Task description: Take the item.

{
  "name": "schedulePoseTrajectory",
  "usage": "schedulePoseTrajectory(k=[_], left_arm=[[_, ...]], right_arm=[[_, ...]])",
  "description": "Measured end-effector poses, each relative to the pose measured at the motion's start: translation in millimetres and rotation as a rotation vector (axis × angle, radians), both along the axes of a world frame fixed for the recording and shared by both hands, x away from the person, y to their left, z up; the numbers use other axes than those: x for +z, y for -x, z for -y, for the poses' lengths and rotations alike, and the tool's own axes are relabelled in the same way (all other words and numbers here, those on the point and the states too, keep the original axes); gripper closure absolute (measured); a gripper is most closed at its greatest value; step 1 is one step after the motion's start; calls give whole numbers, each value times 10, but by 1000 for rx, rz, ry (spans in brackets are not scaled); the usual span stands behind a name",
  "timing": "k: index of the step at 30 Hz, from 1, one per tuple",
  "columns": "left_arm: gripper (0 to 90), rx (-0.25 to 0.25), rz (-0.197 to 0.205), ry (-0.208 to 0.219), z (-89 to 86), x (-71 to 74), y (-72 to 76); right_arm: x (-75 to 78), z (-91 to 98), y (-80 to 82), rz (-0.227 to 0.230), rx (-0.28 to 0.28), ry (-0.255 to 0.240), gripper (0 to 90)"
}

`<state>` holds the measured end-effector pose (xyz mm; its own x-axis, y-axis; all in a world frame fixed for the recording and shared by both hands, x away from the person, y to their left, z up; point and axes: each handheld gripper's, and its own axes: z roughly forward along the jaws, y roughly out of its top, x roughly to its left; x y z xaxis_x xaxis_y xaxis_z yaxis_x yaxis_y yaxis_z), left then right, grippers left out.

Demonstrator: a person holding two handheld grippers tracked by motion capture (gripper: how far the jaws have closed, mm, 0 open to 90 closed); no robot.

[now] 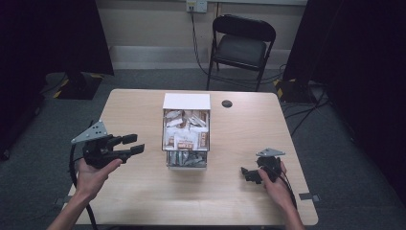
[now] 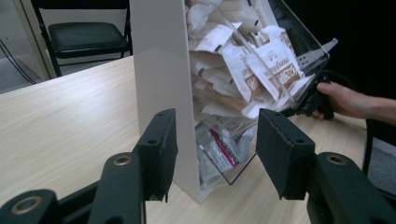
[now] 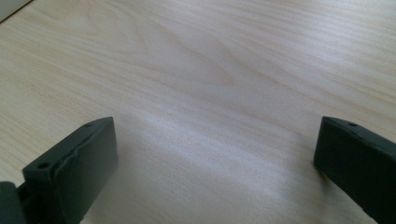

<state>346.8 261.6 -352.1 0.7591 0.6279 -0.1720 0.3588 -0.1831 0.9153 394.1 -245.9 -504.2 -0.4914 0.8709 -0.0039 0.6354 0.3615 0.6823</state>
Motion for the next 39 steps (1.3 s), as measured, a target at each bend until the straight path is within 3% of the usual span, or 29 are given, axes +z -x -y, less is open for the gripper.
schedulePoseTrajectory(k=[9, 17, 26, 29, 30, 39], left_arm=[[488, -49, 29, -7, 193, 125, -45], [510, -56, 44, 30, 325, 267, -79], [532, -110, 64, 53, 500, 352, -117], [583, -147, 69, 71, 557, 374, -148], [610, -139, 81, 72, 583, 378, -153], [675, -202, 45, 73, 862, 341, -413]], right_arm=[[0, 0, 0, 0, 0, 0, 0], [0, 0, 0, 0, 0, 0, 0], [0, 0, 0, 0, 0, 0, 0], [0, 0, 0, 0, 0, 0, 0], [0, 0, 0, 0, 0, 0, 0], [0, 1, -2, 0, 1, 0, 0]])
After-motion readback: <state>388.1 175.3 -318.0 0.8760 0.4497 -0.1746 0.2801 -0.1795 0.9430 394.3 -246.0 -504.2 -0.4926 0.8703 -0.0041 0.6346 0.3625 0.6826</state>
